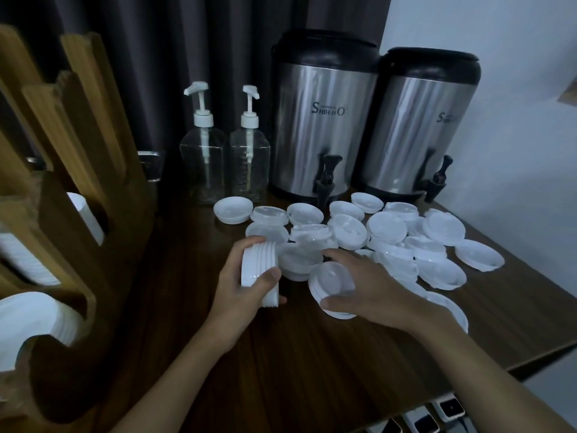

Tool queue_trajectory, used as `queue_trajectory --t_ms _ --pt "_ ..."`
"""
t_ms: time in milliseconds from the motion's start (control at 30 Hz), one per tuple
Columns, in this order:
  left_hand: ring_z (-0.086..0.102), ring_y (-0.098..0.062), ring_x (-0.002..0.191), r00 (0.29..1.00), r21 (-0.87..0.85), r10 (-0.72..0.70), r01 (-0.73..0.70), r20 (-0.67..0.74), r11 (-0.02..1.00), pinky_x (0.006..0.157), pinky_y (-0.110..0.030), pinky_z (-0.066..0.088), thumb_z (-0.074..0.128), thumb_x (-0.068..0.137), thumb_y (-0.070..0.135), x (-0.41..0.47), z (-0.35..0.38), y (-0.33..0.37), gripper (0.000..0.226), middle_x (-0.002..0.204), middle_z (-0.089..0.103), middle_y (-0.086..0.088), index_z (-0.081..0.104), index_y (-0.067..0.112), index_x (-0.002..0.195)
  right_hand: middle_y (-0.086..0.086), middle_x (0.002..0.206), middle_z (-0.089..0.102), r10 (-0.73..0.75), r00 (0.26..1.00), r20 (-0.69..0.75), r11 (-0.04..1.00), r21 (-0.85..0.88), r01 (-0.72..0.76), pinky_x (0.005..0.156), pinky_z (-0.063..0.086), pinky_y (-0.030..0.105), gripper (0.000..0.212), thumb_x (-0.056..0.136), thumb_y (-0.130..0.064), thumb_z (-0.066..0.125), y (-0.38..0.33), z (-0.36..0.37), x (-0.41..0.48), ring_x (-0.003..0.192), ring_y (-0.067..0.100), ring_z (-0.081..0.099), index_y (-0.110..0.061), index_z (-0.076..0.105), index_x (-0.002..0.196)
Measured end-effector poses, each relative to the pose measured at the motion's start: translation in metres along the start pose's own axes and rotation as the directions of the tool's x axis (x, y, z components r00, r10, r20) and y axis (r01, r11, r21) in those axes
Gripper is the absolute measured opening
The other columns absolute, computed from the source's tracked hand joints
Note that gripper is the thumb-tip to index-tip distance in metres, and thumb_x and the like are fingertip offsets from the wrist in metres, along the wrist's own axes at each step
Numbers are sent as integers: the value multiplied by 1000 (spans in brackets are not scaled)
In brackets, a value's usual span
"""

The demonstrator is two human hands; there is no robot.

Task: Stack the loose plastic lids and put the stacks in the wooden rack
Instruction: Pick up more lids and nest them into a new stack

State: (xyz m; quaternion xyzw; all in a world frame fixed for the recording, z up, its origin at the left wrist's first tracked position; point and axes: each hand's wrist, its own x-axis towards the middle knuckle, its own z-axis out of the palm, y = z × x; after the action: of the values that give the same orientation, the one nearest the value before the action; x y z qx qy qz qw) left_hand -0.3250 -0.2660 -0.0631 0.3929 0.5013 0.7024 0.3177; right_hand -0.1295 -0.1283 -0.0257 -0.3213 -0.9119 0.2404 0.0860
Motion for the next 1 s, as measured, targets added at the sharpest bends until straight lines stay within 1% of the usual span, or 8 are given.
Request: queue_trajectory --t_ms 167,267,333,400,600,733,900,1000 --pt "66 -9 100 1000 -8 7 -7 -20 1000 67 -48 64 78 68 41 1 -2 0 58 114 57 19 59 38 123 -20 136 47 14 992 -126 987 162 7 109 37 38 84 71 -54 84 -4 -5 -1 133 12 37 -46 39 142" --pt "66 -7 99 1000 -14 17 -17 -23 1000 67 -47 64 78 76 31 2 -1 -1 49 112 57 23 59 41 120 -20 136 47 5 977 -213 975 217 43 108 39 38 86 68 -49 88 -10 -6 1 131 9 39 -45 41 141" --pt "64 -13 104 999 -25 5 -6 -32 1000 67 -47 64 76 76 29 3 -1 0 48 113 57 23 59 43 119 -21 139 46 -12 962 -274 963 257 85 108 42 38 87 69 -46 88 -16 -6 2 130 5 41 -45 40 141" --pt "61 -21 110 999 -47 -18 16 -41 999 68 -48 64 79 70 38 2 0 1 55 120 56 17 59 42 121 -21 138 47 -24 943 -332 940 314 134 107 47 39 83 72 -41 88 -22 -3 4 129 4 45 -41 42 141" --pt "59 -32 120 996 -143 -60 51 -63 988 70 -50 63 78 66 42 1 -1 7 62 132 54 1 58 38 124 -5 130 59 5 922 -388 805 548 226 99 55 46 76 70 -41 85 -35 8 12 118 17 63 -33 49 136" --pt "67 -32 115 996 -249 -82 68 -47 966 70 -50 62 77 70 39 1 -3 10 56 126 63 2 60 35 123 -5 124 64 23 918 -395 735 629 252 95 57 36 74 67 -43 85 -43 20 16 114 13 66 -33 52 131" --pt "70 -30 113 996 -340 -83 68 -31 938 71 -49 62 73 82 34 2 -6 14 49 125 69 0 59 32 128 -22 111 66 38 904 -425 660 690 297 82 55 18 61 67 -41 83 -58 33 18 108 2 67 -23 54 118" --pt "71 -31 112 995 -374 -94 79 -22 924 72 -49 61 69 84 33 2 -7 16 49 125 70 -3 57 29 132 -32 107 61 23 910 -413 628 715 309 77 55 17 51 71 -33 81 -66 40 19 107 -3 64 -16 52 110"
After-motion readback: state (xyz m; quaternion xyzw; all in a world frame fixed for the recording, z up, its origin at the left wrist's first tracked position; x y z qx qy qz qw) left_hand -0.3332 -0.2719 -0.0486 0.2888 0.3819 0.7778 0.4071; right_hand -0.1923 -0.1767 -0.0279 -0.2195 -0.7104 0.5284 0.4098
